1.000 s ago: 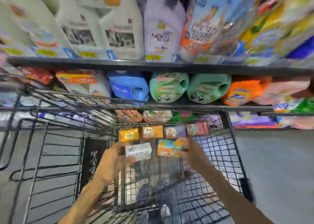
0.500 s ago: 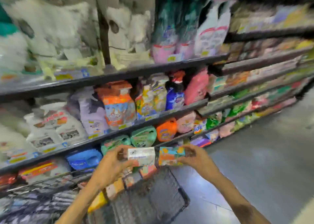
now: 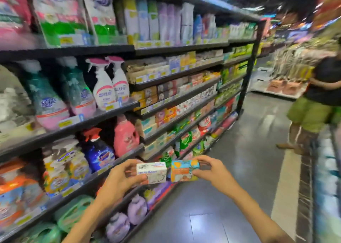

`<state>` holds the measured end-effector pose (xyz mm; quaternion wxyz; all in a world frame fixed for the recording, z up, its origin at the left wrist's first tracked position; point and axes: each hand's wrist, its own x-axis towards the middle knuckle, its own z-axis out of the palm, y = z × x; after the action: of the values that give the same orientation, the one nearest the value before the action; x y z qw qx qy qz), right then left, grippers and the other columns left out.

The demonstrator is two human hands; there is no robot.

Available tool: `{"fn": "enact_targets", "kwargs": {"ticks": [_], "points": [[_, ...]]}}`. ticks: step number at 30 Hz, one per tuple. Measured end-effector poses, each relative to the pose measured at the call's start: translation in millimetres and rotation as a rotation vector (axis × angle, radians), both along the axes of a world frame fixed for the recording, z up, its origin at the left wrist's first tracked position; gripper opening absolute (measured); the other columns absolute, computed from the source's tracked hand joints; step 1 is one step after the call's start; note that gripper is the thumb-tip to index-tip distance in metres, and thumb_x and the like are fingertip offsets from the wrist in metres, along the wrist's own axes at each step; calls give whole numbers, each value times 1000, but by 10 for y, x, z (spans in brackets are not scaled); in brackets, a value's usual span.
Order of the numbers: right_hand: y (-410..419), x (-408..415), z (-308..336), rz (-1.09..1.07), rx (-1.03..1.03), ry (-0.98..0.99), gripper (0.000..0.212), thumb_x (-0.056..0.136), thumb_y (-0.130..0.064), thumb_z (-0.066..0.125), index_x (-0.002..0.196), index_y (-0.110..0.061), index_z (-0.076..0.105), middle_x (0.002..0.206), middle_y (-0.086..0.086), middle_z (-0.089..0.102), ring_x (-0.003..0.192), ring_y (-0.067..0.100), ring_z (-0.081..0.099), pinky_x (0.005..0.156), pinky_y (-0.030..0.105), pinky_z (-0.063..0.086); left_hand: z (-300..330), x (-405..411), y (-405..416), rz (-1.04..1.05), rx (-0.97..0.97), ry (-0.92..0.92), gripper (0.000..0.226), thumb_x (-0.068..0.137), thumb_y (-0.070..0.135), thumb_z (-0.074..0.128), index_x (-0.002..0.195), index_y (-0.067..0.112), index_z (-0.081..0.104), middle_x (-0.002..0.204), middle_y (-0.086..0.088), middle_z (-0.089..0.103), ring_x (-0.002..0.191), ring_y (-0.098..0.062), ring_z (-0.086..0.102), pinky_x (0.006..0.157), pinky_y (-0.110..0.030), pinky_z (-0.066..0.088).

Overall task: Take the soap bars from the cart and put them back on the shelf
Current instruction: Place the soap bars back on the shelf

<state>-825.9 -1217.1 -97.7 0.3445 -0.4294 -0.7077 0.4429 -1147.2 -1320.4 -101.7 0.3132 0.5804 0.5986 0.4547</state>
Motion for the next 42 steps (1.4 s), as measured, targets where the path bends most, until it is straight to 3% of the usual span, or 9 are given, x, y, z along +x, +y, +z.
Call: {"fn": "enact_targets", "kwargs": {"ticks": [4, 7, 11, 15, 21, 26, 31, 36, 42], "points": [[433, 738, 166, -69, 66, -14, 38, 77, -1, 82, 109, -20, 70, 105, -3, 75, 99, 1, 68, 86, 12, 49, 127, 633, 664, -50, 3, -43, 45, 73, 17, 90, 112, 12, 67, 103, -4, 78, 95, -23, 75, 77, -26, 59], [765, 1200, 263, -126, 94, -7, 38, 79, -2, 81, 113, -14, 69, 109, -3, 74, 103, 0, 67, 89, 13, 48, 232, 1059, 1166, -115, 15, -52, 52, 68, 28, 90, 111, 11, 67, 105, -5, 78, 95, -19, 75, 82, -31, 60], [1278, 1697, 376, -195, 119, -7, 37, 80, 1, 79, 114, -10, 69, 107, -7, 74, 99, -5, 67, 86, 10, 48, 370, 1559, 1918, -192, 32, -38, 38, 79, 14, 85, 112, 10, 66, 102, -4, 78, 73, -5, 72, 60, -13, 53], [1916, 2068, 468, -241, 146, -31, 37, 81, 0, 78, 115, -10, 68, 106, -7, 73, 95, -9, 66, 82, 8, 47, 429, 1935, 2755, -230, 63, -14, 36, 79, 8, 83, 111, 10, 67, 101, 5, 79, 91, -8, 74, 74, -13, 54], [3094, 2454, 583, -301, 177, -69, 38, 83, -7, 79, 118, -16, 68, 109, -6, 75, 104, 2, 69, 87, 15, 52, 515, 2313, 4138, -289, 107, -18, 36, 79, 14, 84, 111, 17, 69, 103, 15, 76, 96, -2, 72, 79, -17, 57], [4098, 2656, 686, -331, 171, -69, 37, 83, -4, 78, 115, -18, 67, 105, -10, 74, 98, -2, 69, 79, 12, 51, 590, 2457, 5286, -329, 124, 41, 39, 79, 30, 84, 114, 28, 67, 108, 11, 76, 101, -7, 72, 84, -32, 60], [5135, 2767, 719, -283, 182, -58, 36, 84, -3, 77, 115, -18, 66, 107, -7, 73, 97, -5, 67, 81, 11, 50, 596, 2558, 6161, -268, 138, 36, 40, 79, 23, 84, 115, 22, 67, 106, 10, 76, 100, -6, 72, 85, -27, 59], [6314, 2739, 615, -152, 200, -37, 38, 85, -6, 76, 121, -14, 67, 111, -2, 75, 103, 9, 70, 85, 20, 55, 580, 2544, 6893, -130, 176, 80, 35, 80, 21, 84, 112, 23, 69, 104, 13, 76, 99, 0, 70, 85, -19, 56], [7738, 2450, 610, 115, 201, -52, 42, 84, -21, 80, 123, -27, 66, 118, -6, 72, 113, 11, 67, 93, 37, 55, 614, 2451, 7470, 96, 150, 63, 34, 83, 21, 83, 114, 23, 68, 107, 10, 75, 102, -3, 69, 84, -26, 58]]}}
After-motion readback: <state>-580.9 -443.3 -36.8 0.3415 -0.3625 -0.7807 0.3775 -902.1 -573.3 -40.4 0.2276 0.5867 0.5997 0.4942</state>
